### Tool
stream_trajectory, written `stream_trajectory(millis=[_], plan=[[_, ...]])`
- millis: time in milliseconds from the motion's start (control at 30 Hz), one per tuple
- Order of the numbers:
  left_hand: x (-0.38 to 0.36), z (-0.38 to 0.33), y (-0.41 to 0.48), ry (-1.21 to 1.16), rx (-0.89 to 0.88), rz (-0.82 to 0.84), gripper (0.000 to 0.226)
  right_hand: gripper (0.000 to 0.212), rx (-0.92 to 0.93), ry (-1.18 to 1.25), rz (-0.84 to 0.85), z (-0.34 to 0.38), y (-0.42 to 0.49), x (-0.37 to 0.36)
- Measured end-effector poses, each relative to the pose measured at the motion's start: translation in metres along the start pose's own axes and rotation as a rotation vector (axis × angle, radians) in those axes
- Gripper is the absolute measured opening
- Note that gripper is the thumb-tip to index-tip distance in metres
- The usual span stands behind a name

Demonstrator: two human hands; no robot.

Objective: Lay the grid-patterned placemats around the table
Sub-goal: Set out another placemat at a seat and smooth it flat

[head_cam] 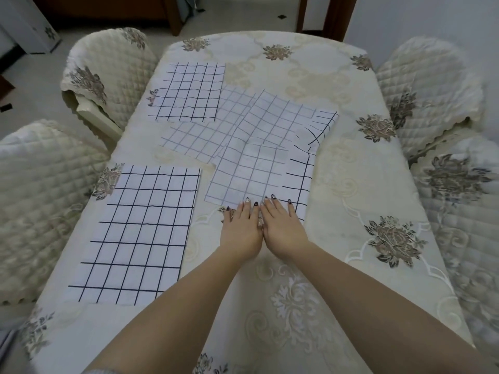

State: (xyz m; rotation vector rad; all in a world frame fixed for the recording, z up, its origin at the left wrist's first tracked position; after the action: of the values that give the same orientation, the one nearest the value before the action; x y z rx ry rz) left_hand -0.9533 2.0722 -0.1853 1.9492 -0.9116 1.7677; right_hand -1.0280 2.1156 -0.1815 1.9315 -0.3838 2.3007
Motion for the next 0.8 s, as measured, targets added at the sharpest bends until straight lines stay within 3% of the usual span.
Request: stream_trajectory(millis=[800], plan=[[-0.017, -0.026, -0.121, -0.015, -0.043, 0.014, 0.057, 0.056, -0.064, 0.046, 0.009, 0.025, -0.119, -0.016]])
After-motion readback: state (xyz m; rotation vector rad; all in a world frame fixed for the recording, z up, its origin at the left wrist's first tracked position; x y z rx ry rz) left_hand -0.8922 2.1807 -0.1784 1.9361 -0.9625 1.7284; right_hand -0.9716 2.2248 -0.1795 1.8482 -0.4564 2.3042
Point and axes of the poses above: each hand's wrist, its own y-axis towards the middle knuckle, its own x-axis out of the back of the hand, z = x × y, the point moved 8 cm from there along y, towards the middle knuckle, and after that the axes turned 10 degrees about -z, right-handed, at the moved point
